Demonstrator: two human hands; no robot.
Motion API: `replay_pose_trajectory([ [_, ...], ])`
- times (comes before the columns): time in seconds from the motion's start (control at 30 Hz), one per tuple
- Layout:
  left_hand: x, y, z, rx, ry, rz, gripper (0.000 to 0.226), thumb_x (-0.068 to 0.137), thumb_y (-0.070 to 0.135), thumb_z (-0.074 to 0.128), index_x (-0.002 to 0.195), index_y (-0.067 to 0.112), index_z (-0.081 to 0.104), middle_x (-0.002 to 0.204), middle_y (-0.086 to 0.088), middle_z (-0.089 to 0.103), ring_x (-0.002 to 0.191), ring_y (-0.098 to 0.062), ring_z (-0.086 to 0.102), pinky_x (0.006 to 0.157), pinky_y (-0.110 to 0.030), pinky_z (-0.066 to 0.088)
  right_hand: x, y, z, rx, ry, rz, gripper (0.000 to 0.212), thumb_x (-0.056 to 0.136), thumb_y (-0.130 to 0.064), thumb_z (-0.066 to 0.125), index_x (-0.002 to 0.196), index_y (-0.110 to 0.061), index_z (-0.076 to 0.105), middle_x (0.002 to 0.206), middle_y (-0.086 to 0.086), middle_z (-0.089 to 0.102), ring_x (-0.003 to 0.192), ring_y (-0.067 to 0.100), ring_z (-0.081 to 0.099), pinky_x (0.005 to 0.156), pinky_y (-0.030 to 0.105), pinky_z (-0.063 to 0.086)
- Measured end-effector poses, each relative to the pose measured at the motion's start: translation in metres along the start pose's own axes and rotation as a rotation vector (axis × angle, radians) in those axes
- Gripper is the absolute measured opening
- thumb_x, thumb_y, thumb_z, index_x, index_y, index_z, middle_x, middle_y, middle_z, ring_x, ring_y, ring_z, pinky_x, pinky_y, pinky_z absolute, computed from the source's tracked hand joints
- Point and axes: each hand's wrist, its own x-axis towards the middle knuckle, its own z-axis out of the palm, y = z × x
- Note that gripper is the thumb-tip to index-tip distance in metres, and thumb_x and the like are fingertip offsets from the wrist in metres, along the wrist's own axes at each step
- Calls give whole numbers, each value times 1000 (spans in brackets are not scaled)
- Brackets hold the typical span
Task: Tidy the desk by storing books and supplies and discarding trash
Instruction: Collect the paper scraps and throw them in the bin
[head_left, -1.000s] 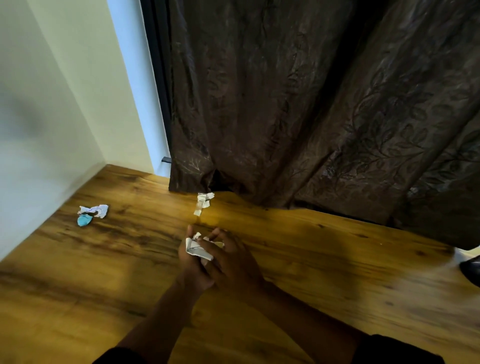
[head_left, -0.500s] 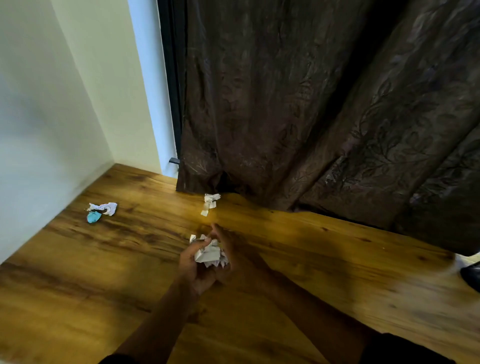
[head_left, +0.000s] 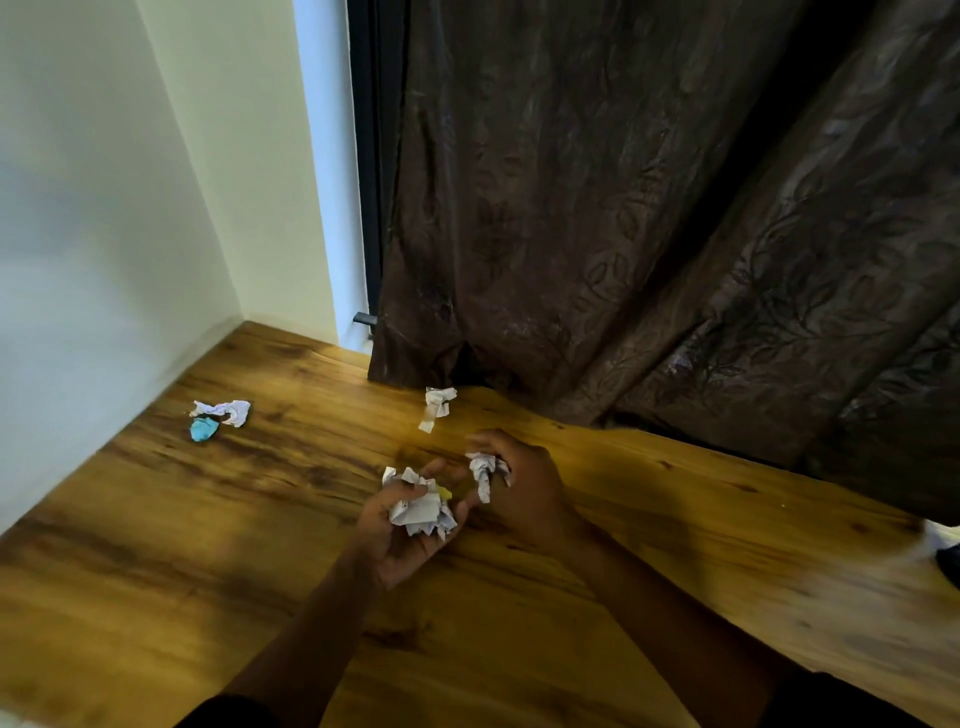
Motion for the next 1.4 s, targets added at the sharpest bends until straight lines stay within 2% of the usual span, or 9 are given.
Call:
replay_pose_trajectory([
  [0.13,3,7,5,39,-9,35,28,93,14,55,114,-2,66,94,-21,72,75,-35,74,73,-49,63,7,-22,13,36,139,-89,44,86,1,65,121,-25,71,116,-9,74,106,4,68,92,21,54],
  [0.23,12,11,2,97,-49,22,49,91,31,66,131,1,62,127,-24,67,107,-37,71,90,-50,60,7,-33,37,-11,141,-145,40,91,-2,61,127,-17,70,125,-1,72,113,12,66,98,28,53],
  [0.33,15,16,2,160,-85,19,56,85,48,78,122,8,65,118,-17,70,107,-31,70,90,-46,59,2,-38,63,-62,47,-144,40,100,-13,52,138,-12,63,139,6,63,126,18,59,110,33,47],
  [0.5,13,25,0,151,-167,-31,66,99,62,42,113,4,68,114,-15,69,105,-27,70,96,-38,55,-9,-35,85,-209,-73,-157,63,99,-34,25,153,-9,43,157,11,45,147,23,39,126,37,21],
  [0.7,15,32,-8,196,-213,-36,40,103,38,47,107,4,69,105,-17,74,93,-28,75,80,-38,63,-4,-29,87,-247,-167,-230,65,88,-24,50,152,-28,40,157,-2,43,152,14,27,127,50,1],
  [0.9,25,48,-25,164,-194,-27,27,99,24,59,110,0,66,110,-22,71,100,-31,73,91,-43,58,13,-20,85,-2,-245,-92,65,83,-33,47,148,-26,48,151,-1,49,143,17,38,118,42,32],
  [1.03,25,63,-27,129,-95,-18,21,104,9,49,88,4,61,68,-9,70,60,-14,72,81,-33,63,40,-13,83,-57,-46,58,47,96,-36,46,140,-23,57,140,1,58,131,17,48,108,39,43],
  [1.2,32,78,-47,102,21,14,16,92,12,68,107,15,66,111,-9,66,90,-20,73,72,-33,61,89,8,92,-353,-138,146,61,99,-39,53,156,-35,33,163,4,27,148,27,27,117,43,35],
  [1.4,15,81,-42,197,37,62,30,90,16,70,120,11,65,105,-7,74,86,-19,75,77,-35,62,130,25,92,-540,-319,166,61,99,-43,55,156,-41,31,168,5,17,147,32,33,109,43,41],
])
